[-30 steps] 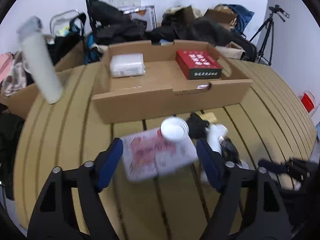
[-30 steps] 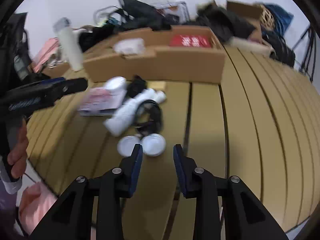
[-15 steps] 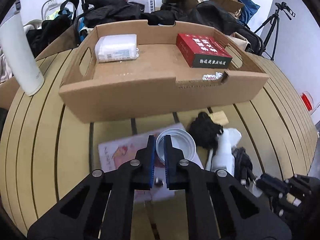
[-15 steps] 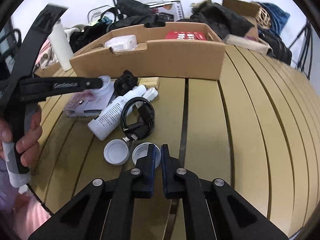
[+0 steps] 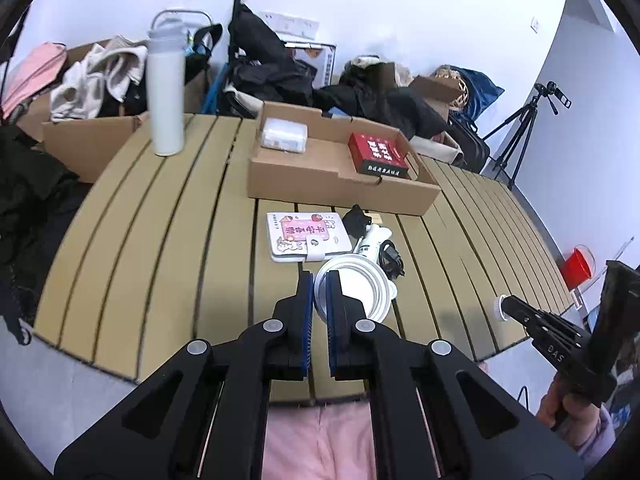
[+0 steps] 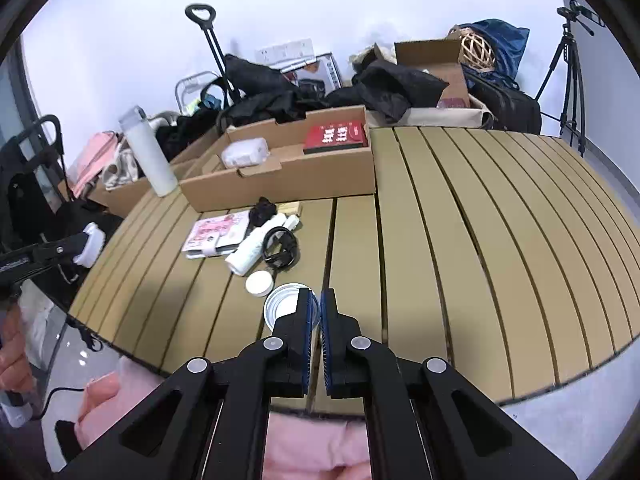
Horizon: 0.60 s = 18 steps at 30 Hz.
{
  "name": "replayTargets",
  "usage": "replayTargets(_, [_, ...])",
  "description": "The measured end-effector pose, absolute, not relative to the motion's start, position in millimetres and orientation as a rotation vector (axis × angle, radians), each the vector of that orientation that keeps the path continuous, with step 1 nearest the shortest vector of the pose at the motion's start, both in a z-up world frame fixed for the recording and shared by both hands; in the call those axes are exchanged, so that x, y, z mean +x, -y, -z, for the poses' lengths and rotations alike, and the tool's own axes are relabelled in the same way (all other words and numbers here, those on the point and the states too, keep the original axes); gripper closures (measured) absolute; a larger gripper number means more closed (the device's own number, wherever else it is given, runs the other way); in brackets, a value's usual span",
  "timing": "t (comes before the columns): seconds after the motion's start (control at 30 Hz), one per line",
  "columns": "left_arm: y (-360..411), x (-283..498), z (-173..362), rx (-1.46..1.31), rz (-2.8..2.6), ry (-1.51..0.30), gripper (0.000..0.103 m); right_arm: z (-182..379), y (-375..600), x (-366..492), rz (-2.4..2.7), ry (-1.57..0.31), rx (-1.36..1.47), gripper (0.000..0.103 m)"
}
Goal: Organize objects
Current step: 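Grasp a white round lid with the right tool, then drop the white lid into the cardboard tray with the right tool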
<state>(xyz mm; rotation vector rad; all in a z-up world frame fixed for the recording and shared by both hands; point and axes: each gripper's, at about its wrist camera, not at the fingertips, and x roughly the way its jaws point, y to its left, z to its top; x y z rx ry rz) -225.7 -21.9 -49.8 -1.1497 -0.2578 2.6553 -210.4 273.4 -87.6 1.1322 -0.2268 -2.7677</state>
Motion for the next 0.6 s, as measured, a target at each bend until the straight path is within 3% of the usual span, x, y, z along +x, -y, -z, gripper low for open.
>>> replayTargets(0.2, [16, -223, 34, -1.106, -2.659, 0.235, 0.1, 77, -274, -204, 2.748, 0.288, 1.094, 0.098])
replayTargets(0.3, [-1, -242, 26, -1.051, -2.64, 0.14, 0.1, 63, -277, -213, 2.744, 0.276, 1.05, 0.098])
replayTargets(0.5, [-56, -358, 11, -1.064, -2.498, 0.101, 0.1, 21, -288, -312, 2.683, 0.238, 1.033, 0.098])
replayTargets(0.6, [-86, -427, 30, -1.175, -2.399, 0.127, 0.1, 22, -292, -382, 2.632, 0.271, 1.129, 0.098])
